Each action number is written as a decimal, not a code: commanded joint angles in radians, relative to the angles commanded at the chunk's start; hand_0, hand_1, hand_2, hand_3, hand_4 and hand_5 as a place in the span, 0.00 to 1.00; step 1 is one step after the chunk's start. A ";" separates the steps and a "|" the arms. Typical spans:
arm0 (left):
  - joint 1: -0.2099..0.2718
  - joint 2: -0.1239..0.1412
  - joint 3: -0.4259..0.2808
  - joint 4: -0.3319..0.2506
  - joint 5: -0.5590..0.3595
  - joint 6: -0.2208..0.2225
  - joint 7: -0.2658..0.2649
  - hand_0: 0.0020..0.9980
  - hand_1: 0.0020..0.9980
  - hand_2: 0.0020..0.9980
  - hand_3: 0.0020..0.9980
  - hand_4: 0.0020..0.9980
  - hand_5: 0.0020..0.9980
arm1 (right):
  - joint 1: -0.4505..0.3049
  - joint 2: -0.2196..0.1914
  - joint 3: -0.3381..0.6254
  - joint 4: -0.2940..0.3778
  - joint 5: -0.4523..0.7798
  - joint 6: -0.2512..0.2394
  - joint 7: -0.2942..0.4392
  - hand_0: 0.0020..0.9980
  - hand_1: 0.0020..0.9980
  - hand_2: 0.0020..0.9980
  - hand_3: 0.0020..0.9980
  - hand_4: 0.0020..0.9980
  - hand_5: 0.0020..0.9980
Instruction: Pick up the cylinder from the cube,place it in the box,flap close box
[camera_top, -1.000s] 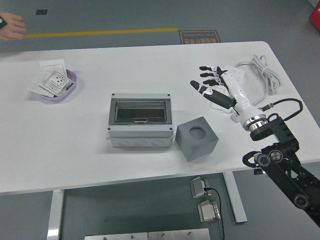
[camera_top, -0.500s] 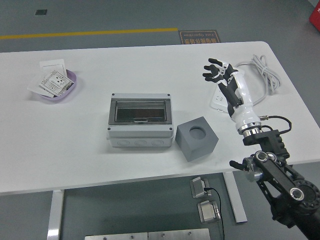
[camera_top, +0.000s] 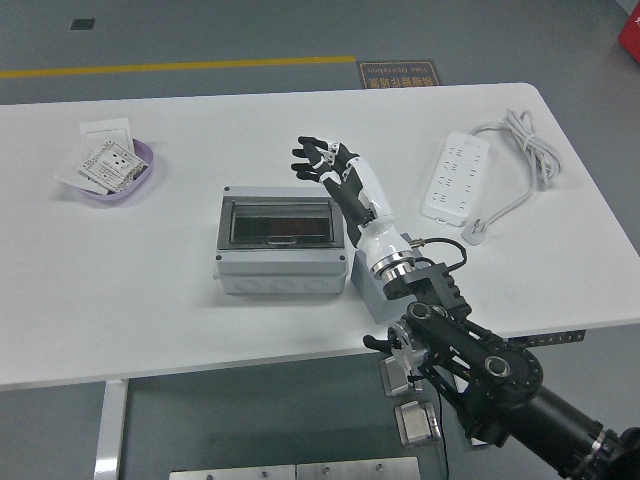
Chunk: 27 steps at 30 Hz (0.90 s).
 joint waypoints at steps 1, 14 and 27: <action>-0.001 0.000 0.001 0.000 0.000 0.000 0.000 0.94 0.96 0.94 0.97 0.99 0.85 | 0.010 0.000 -0.011 -0.022 0.002 -0.003 0.004 0.70 0.64 0.68 0.68 0.79 0.59; -0.004 0.001 0.004 0.000 -0.003 -0.002 0.002 0.94 0.96 0.94 0.97 0.98 0.85 | 0.092 0.000 -0.083 -0.063 -0.100 -0.035 -0.059 0.71 0.64 0.66 0.67 0.76 0.39; -0.005 0.000 0.005 0.000 -0.012 -0.001 0.004 0.94 0.96 0.94 0.97 0.98 0.85 | 0.141 -0.032 -0.021 0.020 -0.262 -0.033 -0.168 0.72 0.65 0.66 0.67 0.76 0.37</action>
